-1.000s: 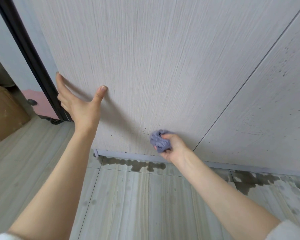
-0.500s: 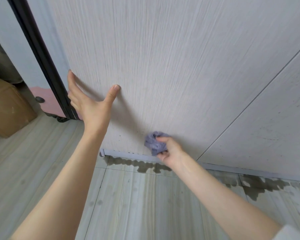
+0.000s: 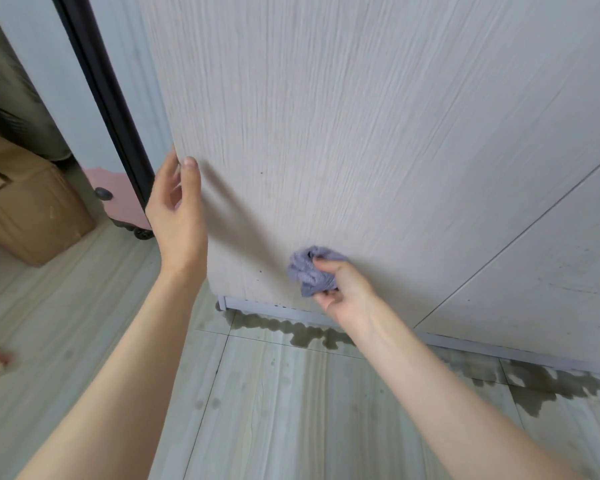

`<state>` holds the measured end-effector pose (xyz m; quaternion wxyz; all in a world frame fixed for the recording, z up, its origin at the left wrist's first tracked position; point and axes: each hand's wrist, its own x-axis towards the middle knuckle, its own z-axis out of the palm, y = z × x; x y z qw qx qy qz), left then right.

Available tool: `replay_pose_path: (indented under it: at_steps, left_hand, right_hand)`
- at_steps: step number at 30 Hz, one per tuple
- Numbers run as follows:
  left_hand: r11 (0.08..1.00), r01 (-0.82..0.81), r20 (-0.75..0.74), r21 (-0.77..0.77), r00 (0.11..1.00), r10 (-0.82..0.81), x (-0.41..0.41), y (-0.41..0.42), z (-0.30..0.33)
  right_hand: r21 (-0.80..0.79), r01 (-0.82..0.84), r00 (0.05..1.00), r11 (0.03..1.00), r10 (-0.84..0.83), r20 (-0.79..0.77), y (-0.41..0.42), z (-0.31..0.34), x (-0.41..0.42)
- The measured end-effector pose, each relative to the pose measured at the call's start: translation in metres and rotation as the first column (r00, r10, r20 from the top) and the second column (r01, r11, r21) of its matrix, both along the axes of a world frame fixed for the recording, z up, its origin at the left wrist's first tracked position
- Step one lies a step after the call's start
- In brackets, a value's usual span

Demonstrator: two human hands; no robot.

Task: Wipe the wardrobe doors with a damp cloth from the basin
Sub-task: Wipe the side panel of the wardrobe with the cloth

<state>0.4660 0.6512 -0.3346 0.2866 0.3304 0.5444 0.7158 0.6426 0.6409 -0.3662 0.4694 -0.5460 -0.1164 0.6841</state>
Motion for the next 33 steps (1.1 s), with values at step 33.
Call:
replay_pose_path:
  at_steps: [33]
  left_hand:
    - [0.994, 0.09, 0.204, -0.065, 0.976, -0.075, -0.03, 0.005, -0.006]
  right_hand:
    - [0.027, -0.069, 0.988, 0.997, 0.072, -0.139, 0.016, 0.014, -0.081]
